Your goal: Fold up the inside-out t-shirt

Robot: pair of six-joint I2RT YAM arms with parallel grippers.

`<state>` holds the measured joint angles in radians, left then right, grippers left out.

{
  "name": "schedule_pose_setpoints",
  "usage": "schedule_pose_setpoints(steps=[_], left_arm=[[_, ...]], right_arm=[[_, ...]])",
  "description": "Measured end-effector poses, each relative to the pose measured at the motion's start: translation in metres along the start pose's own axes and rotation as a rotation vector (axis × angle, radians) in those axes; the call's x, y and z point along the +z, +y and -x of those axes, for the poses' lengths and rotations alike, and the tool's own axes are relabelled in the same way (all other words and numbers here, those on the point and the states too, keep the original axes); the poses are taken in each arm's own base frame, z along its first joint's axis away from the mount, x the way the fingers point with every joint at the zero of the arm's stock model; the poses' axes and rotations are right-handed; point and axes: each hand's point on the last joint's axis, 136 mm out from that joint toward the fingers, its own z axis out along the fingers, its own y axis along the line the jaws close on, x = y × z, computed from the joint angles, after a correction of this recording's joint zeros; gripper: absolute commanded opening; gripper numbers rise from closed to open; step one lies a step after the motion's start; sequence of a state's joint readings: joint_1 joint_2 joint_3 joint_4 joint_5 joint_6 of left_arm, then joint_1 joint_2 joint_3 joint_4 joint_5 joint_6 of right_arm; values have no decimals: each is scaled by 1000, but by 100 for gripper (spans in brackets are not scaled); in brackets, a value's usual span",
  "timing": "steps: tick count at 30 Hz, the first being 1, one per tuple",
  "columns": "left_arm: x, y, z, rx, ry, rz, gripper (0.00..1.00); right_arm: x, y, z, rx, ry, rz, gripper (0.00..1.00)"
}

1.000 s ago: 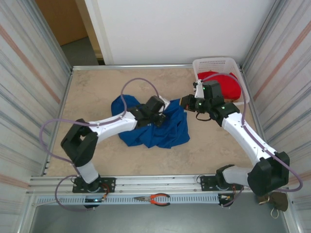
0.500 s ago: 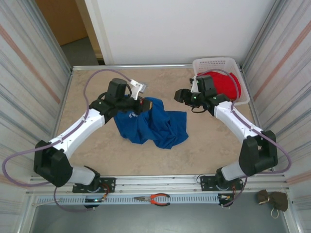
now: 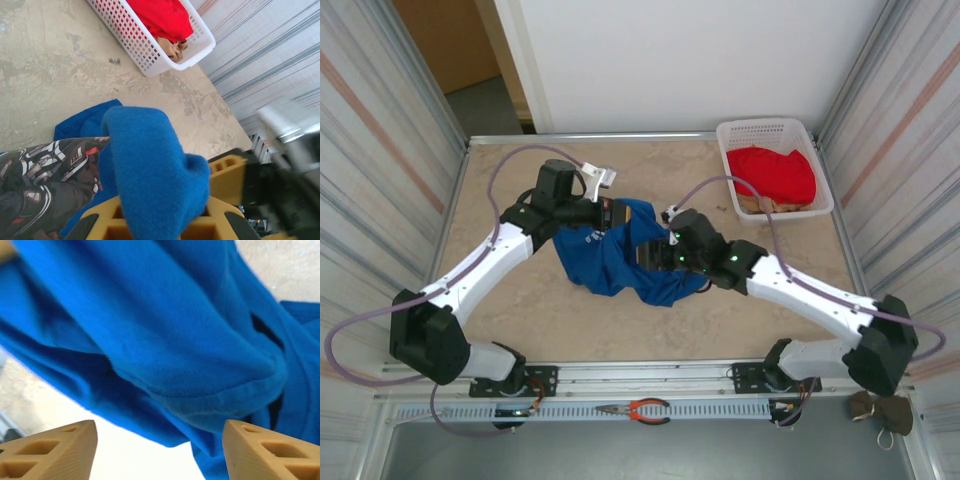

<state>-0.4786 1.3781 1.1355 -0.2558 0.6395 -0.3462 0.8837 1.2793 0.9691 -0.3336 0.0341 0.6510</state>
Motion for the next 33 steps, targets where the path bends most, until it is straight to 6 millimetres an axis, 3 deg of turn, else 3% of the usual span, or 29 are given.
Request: schedule_pose_setpoints(steps=[4, 10, 12, 16, 18, 21, 24, 28, 31, 33], left_arm=[[0, -1, 0, -22, 3, -8, 0], [4, -6, 0, -59, -14, -43, 0], [6, -7, -3, -74, -11, -54, 0], [8, -6, -2, -106, -23, -60, 0], [5, -1, 1, -118, -37, -54, 0], [-1, 20, 8, -157, -58, -24, 0], [1, 50, 7, -209, -48, 7, 0], [15, 77, 8, -232, -11, 14, 37], [11, 119, 20, -264, -44, 105, 55], [6, 137, 22, -285, -59, 154, 61]], right_arm=[[32, -8, -4, -19, 21, -92, 70], [58, -25, 30, -17, -96, -272, 64], [68, -27, 40, -13, -118, -298, 53], [87, -41, 45, -3, -108, -314, 12], [88, -48, 46, 6, -93, -294, 0], [76, -50, 50, 32, -83, -203, 0], [44, -35, 58, 34, -91, -42, 0], [-8, -2, 65, -3, -115, 200, 0], [-40, -1, 68, 1, -138, 289, 0], [-51, -2, 73, 7, -153, 323, 0]])
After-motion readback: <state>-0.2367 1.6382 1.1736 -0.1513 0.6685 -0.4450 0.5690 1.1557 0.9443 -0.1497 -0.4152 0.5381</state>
